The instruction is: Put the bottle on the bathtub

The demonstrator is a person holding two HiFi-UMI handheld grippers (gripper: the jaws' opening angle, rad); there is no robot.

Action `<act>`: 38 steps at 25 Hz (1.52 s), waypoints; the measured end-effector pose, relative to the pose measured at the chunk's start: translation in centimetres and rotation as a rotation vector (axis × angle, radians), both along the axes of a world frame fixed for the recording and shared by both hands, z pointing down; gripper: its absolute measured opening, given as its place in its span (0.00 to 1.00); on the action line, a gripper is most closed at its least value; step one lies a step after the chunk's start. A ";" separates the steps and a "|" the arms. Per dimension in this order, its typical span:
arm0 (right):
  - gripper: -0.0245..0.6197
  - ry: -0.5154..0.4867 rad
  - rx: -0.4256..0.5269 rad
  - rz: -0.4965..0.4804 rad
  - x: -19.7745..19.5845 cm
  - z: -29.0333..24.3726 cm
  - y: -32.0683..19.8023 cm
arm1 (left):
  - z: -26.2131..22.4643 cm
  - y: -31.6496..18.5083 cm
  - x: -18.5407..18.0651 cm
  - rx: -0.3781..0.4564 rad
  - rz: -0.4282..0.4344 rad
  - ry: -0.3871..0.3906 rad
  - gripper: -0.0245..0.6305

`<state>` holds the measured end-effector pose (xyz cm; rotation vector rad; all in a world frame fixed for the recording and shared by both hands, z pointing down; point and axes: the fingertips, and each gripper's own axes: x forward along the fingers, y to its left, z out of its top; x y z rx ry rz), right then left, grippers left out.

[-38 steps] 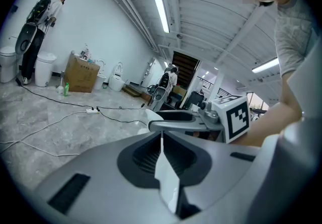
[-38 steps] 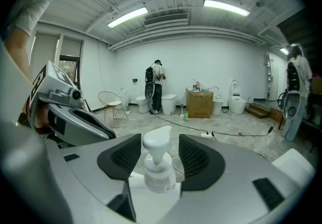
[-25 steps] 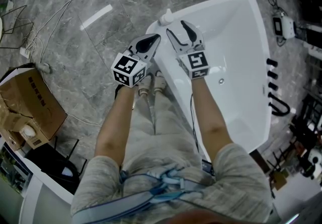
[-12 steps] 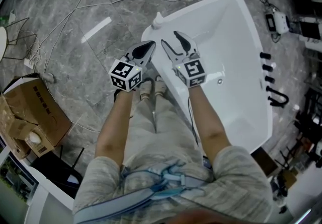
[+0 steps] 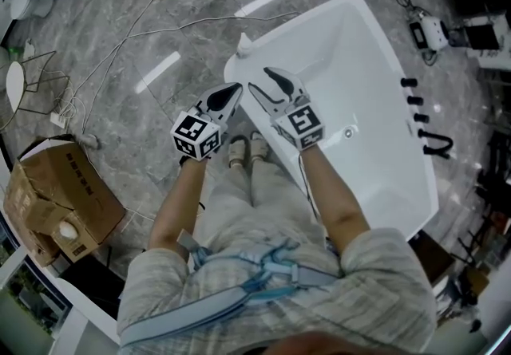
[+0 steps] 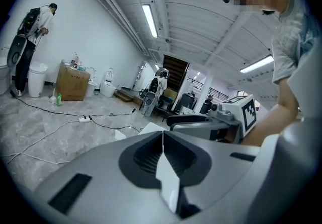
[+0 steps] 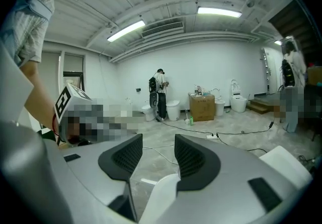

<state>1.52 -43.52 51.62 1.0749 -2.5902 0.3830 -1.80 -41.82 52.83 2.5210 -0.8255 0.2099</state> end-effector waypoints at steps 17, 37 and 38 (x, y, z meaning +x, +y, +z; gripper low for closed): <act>0.07 0.011 0.052 -0.067 0.0 -8.5 5.6 | -9.2 3.9 -0.1 0.110 0.050 0.012 0.04; 0.05 -0.024 0.116 -0.080 1.5 -14.0 11.8 | -15.6 9.7 2.4 0.213 0.172 0.035 0.04; 0.05 -0.028 0.121 -0.078 1.4 -14.2 11.7 | -15.7 9.8 2.3 0.216 0.171 0.035 0.04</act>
